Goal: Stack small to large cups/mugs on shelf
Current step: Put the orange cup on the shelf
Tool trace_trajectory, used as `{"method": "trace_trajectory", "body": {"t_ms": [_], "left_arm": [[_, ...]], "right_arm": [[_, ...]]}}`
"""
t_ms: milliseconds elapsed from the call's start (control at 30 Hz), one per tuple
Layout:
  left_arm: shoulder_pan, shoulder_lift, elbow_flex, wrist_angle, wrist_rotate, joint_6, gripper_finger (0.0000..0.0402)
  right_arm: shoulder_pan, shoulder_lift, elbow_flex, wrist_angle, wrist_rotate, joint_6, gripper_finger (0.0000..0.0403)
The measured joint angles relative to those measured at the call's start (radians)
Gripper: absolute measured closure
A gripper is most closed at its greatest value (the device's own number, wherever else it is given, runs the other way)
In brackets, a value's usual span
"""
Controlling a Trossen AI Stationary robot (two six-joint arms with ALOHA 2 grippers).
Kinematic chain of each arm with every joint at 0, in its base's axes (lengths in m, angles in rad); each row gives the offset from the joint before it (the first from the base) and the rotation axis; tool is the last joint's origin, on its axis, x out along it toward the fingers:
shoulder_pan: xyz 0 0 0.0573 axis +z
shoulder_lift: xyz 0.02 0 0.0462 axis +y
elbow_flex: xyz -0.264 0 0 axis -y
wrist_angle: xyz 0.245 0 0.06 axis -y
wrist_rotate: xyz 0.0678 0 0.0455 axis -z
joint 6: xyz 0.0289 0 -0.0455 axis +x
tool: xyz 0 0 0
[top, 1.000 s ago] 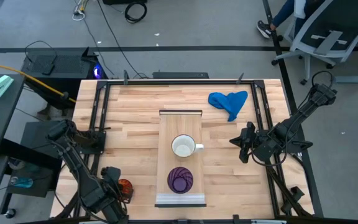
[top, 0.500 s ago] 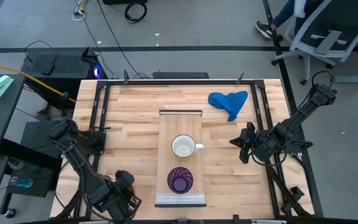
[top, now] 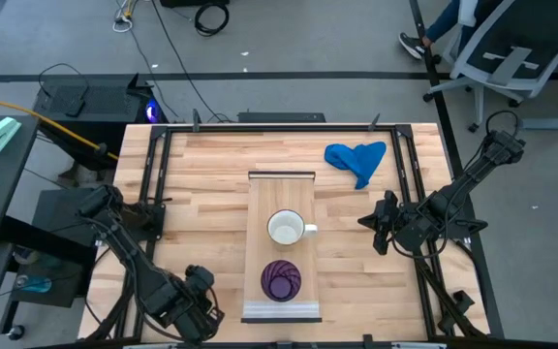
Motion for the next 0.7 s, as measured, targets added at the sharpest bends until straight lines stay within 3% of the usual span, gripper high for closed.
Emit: {"method": "trace_trajectory", "body": {"t_ms": [567,700], "left_arm": [[-0.008,0.017,0.000,0.007,-0.001,-0.076,0.0284],[-0.008,0.046,0.000,0.013,0.076,-0.075,0.0279]], "right_arm": [[0.000,0.000,0.000,0.000,0.000,-0.007,0.0389],[0.000,0.000,0.000,0.000,0.000,-0.010,0.0389]]}}
